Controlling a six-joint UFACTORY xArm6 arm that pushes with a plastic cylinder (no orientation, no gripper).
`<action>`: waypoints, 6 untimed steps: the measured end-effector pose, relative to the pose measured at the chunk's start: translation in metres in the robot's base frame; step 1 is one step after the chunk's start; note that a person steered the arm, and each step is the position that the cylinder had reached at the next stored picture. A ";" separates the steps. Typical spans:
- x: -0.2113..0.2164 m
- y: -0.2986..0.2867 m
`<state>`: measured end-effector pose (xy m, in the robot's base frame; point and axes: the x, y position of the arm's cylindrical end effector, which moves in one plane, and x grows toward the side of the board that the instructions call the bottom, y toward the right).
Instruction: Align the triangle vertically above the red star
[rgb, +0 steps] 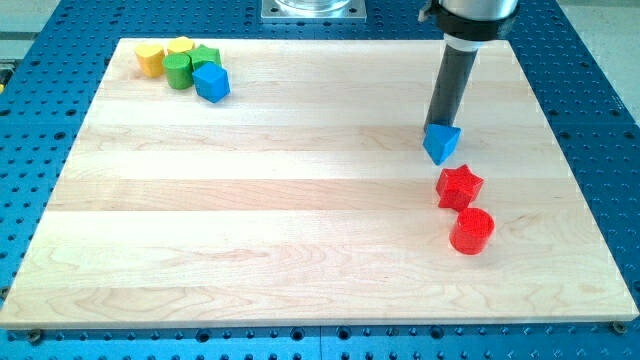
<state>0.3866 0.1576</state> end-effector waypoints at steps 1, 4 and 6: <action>0.008 0.018; 0.006 -0.049; 0.013 -0.026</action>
